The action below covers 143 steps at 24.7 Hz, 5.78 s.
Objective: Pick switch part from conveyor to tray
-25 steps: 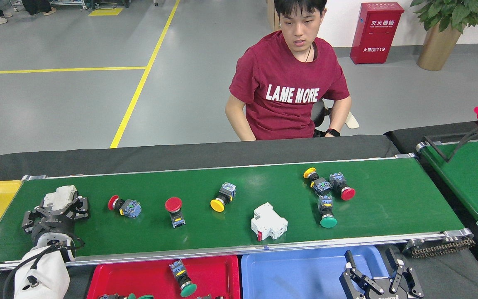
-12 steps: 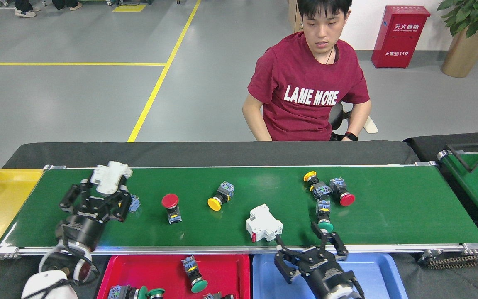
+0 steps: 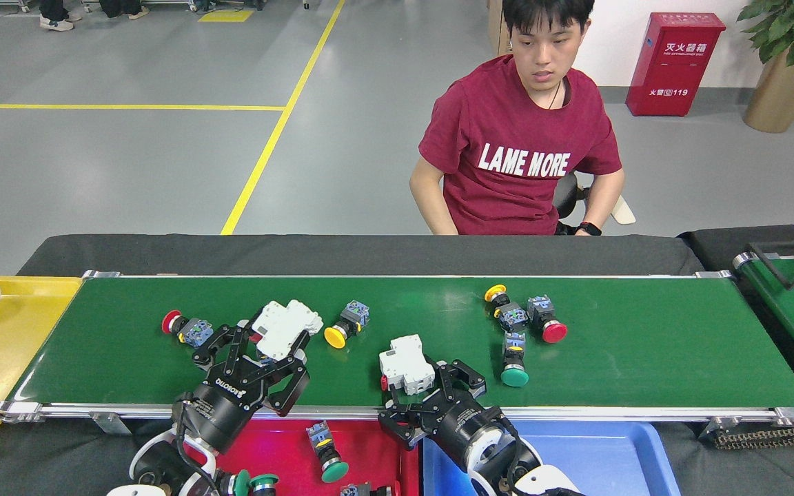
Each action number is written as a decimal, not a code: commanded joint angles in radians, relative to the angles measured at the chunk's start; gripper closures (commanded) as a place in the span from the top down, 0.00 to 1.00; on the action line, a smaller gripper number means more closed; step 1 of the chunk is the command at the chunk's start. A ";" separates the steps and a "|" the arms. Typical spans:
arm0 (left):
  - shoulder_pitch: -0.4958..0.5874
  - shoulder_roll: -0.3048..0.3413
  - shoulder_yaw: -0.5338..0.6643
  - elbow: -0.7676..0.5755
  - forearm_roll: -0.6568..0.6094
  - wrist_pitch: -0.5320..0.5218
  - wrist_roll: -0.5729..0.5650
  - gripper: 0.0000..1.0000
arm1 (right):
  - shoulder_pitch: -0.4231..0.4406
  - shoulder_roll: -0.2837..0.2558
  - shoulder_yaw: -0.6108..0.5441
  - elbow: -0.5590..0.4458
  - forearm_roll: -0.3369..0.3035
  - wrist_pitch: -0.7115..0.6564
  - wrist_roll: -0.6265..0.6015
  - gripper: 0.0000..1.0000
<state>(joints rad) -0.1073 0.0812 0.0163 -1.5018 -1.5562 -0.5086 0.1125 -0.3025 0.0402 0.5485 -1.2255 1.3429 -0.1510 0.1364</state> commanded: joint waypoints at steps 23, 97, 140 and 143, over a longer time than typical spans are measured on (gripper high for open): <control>0.230 -0.176 -0.430 -0.192 -0.248 0.041 -0.060 0.19 | 0.603 -0.651 -0.693 -0.336 -0.522 -0.634 -0.038 0.21; 0.420 -0.107 0.059 -0.276 0.097 -0.154 -0.175 1.00 | 0.542 -0.255 -0.542 -0.537 -0.251 0.199 -0.216 0.95; -0.038 0.121 0.329 0.285 0.071 -0.082 -0.180 0.58 | 0.554 -0.214 -0.541 -0.539 -0.166 0.197 -0.218 0.96; -0.052 0.124 0.324 0.315 0.070 -0.071 -0.177 0.39 | 0.554 -0.214 -0.539 -0.539 -0.166 0.195 -0.218 0.96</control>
<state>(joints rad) -0.1428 0.1898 0.3405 -1.1856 -1.4848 -0.5911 -0.0779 0.2537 -0.1740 0.0110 -1.7495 1.1749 0.0487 -0.0732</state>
